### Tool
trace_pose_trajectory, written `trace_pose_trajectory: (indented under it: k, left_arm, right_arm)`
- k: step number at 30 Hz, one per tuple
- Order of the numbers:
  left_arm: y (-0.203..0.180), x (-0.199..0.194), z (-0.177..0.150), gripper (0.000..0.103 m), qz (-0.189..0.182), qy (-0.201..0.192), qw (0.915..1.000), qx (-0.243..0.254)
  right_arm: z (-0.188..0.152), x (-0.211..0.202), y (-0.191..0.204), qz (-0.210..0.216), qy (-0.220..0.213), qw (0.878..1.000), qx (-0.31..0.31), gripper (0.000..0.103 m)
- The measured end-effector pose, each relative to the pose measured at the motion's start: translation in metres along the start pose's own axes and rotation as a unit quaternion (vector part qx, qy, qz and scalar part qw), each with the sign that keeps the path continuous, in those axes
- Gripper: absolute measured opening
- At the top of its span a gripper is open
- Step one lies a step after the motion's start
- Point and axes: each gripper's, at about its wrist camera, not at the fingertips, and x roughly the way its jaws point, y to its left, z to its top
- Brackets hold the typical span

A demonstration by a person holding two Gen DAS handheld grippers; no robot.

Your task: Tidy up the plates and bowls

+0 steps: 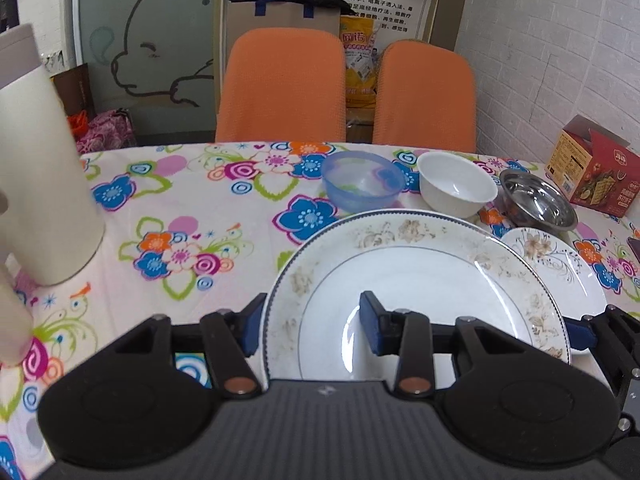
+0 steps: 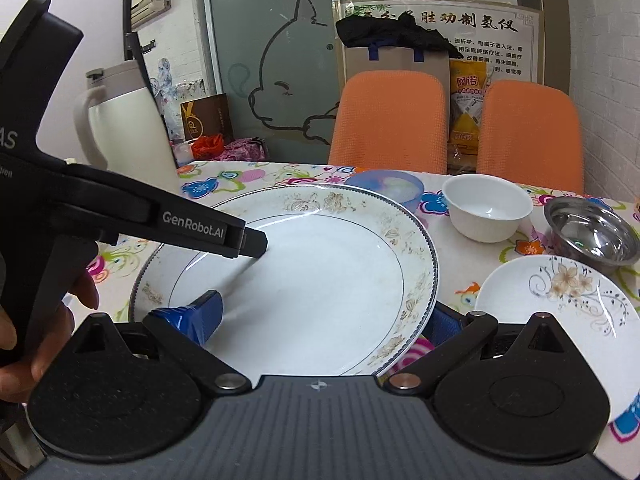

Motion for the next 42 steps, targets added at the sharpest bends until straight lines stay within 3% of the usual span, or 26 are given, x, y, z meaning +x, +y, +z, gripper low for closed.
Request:
trace_pose_trajectory:
  k: [7,11,14,18,21,25,28,35,42]
  left_arm:
    - [0.014,-0.028,-0.067,0.04,0.028,0.03,0.9989,-0.021]
    - [0.016,-0.027,-0.087,0.04,0.035,0.034,0.9986,-0.021]
    - [0.013,-0.027,-0.09,0.042,0.049,0.026,0.9984,-0.013]
    - [0.02,-0.022,-0.094,0.049,0.032,0.03,0.9988,-0.021]
    - [0.02,-0.027,-0.093,0.049,0.03,0.011,0.9993,-0.021]
    - [0.02,-0.037,-0.085,0.063,0.034,-0.014,0.9991,-0.019]
    - [0.019,-0.042,-0.08,0.063,0.041,-0.022,0.9988,-0.016]
    - [0.006,-0.044,-0.073,0.068,0.016,-0.018,0.9995,-0.018]
    - [-0.038,-0.024,-0.056,0.071,-0.038,0.002,0.9993,0.002]
  right_arm:
    - [-0.04,-0.017,0.03,0.03,0.033,0.999,0.016,0.09]
    - [-0.052,-0.014,0.037,0.029,0.049,0.998,0.022,0.09]
    - [-0.056,-0.008,0.04,0.029,0.056,0.998,0.019,0.09]
    - [-0.065,-0.011,0.041,0.034,0.057,0.998,0.016,0.088]
    - [-0.064,-0.013,0.041,0.029,0.054,0.998,0.008,0.087]
    - [-0.062,-0.018,0.036,0.026,0.04,0.999,0.015,0.087]
    - [-0.062,-0.021,0.033,0.025,0.032,0.999,0.022,0.088]
    - [-0.053,-0.063,-0.005,-0.021,-0.032,0.999,0.038,0.088]
    - [-0.068,-0.085,-0.087,-0.122,-0.019,0.989,0.077,0.088]
